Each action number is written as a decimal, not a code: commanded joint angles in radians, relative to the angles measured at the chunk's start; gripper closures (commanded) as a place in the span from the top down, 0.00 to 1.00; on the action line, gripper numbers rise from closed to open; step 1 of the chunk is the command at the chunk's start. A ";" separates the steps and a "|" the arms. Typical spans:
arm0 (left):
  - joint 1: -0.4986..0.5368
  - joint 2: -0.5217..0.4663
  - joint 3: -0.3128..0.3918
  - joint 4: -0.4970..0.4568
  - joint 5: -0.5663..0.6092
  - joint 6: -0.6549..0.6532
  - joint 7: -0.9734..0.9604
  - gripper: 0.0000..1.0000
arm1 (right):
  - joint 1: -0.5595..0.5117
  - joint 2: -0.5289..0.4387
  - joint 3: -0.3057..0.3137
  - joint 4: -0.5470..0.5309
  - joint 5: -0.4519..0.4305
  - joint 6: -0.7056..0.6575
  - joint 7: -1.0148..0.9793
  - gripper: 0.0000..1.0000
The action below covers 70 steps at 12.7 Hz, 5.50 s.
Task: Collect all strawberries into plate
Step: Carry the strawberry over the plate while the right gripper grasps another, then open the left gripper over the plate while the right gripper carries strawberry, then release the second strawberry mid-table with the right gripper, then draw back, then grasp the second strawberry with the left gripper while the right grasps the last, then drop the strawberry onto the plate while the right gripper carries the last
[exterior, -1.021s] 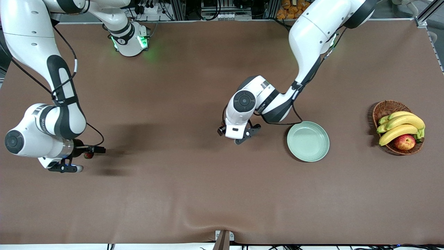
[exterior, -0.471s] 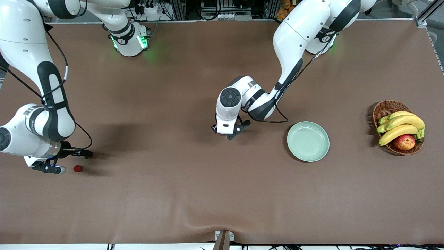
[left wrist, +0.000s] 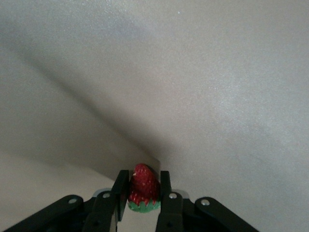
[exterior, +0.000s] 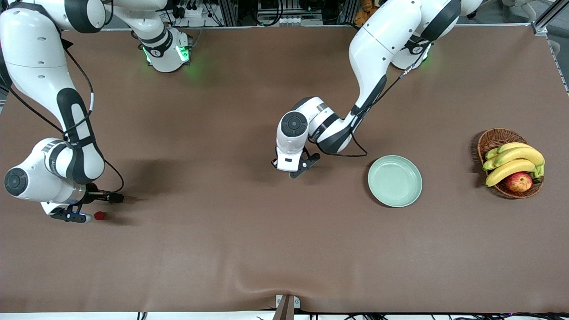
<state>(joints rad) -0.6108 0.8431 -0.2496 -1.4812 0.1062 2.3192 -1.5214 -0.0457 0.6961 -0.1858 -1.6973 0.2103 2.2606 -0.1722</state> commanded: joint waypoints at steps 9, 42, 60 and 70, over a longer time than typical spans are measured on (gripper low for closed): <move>0.322 -0.352 0.000 -0.155 0.023 -0.320 0.275 0.00 | 0.006 0.000 0.011 0.007 -0.011 0.002 -0.001 0.00; 0.160 -0.078 -0.111 0.064 0.150 -0.126 0.316 1.00 | 0.060 -0.093 0.140 0.128 -0.087 -0.219 0.023 1.00; -0.063 0.111 0.016 0.118 0.313 0.170 0.544 0.48 | -0.155 0.089 0.138 0.128 -0.124 0.123 -0.564 0.88; 0.285 -0.198 -0.118 -0.008 0.164 -0.235 0.561 0.00 | -0.108 0.082 0.143 0.215 -0.112 0.108 -0.638 0.00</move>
<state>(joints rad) -0.4677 0.7695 -0.2911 -1.3756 0.3118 2.1781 -0.9659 -0.1744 0.7841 -0.0546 -1.5163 0.0975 2.3771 -0.7945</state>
